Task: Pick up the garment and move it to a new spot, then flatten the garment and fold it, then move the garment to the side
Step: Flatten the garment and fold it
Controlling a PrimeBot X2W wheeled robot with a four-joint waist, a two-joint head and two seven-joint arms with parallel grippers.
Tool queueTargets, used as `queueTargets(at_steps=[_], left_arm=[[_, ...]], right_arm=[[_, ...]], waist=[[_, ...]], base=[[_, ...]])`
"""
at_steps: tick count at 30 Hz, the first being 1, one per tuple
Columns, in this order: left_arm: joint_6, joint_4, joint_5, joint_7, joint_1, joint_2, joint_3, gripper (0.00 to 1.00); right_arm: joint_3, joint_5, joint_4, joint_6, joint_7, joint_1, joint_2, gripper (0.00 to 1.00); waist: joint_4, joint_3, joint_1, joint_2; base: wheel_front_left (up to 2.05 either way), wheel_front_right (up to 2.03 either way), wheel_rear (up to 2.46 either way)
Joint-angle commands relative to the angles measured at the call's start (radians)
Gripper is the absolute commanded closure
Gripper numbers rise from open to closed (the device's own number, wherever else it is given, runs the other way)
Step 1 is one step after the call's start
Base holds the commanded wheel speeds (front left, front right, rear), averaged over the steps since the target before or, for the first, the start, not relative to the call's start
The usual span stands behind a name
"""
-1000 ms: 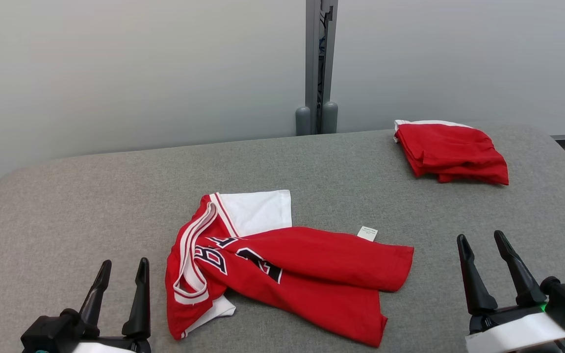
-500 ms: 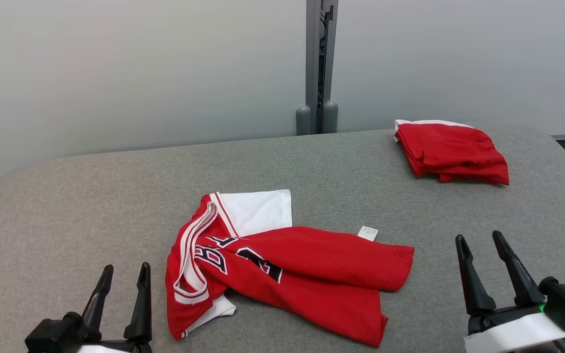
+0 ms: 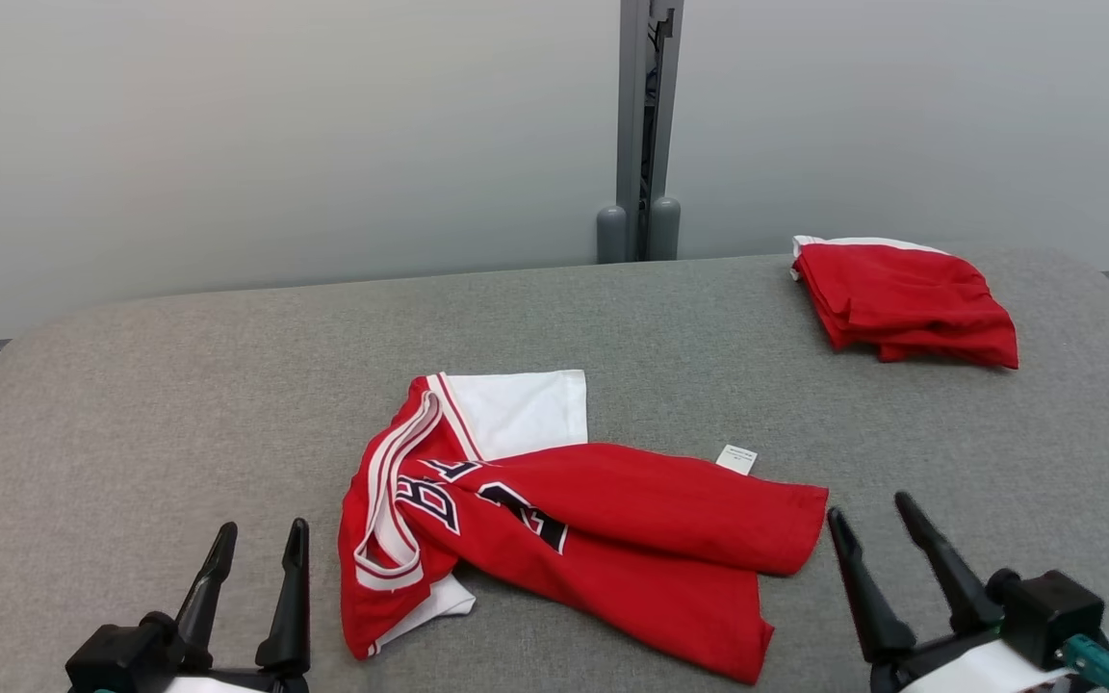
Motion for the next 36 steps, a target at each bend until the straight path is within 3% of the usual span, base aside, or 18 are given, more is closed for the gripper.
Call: queueTargets(at_steps=[1, 7, 14, 21, 27, 35, 36], left_arm=[[-0.007, 0.006, 0.008, -0.001, -0.016, 0.0, 0.002, 0.0], [-0.015, 0.015, 0.011, -0.001, -0.016, -0.009, 0.009, 0.0], [-0.018, 0.015, 0.012, 0.0, -0.009, -0.028, 0.036, 0.0], [-0.022, 0.016, 0.019, -0.001, 0.001, -0.036, 0.054, 0.0], [-0.027, 0.02, 0.02, -0.001, 0.002, -0.046, 0.057, 0.0], [-0.032, 0.021, 0.024, -0.001, 0.005, -0.057, 0.064, 0.0], [-0.033, 0.02, 0.024, -0.001, 0.005, -0.058, 0.065, 0.0]], right_arm=[[0.054, 0.018, 0.034, 0.0, -0.003, 0.003, -0.035, 0.0], [0.178, 0.036, 0.099, 0.0, -0.003, -0.012, -0.078, 0.0], [0.358, -0.022, 0.228, 0.0, 0.054, -0.06, -0.105, 0.0], [0.362, -0.086, 0.324, 0.0, 0.116, -0.095, -0.082, 0.0], [0.301, -0.168, 0.411, 0.0, 0.195, -0.115, -0.049, 0.0], [0.275, -0.216, 0.453, 0.0, 0.25, -0.117, -0.018, 0.0], [0.275, -0.22, 0.454, 0.0, 0.247, -0.118, -0.018, 0.35]], waist=[[0.013, 0.0, 0.0, 0.0], [0.049, -0.003, 0.0, 0.0], [0.11, -0.003, 0.0, 0.0], [0.151, 0.001, 0.0, 0.0], [0.178, 0.001, 0.0, 0.0], [0.19, 0.002, 0.0, 0.0], [0.19, 0.002, 0.0, 0.0]], base=[[0.0, 0.0, 0.0], [0.0, 0.0, 0.0], [0.0, 0.0, 0.0], [0.0, 0.0, 0.0], [0.0, 0.0, 0.0], [0.0, 0.0, 0.0], [0.0, 0.0, 0.0]])
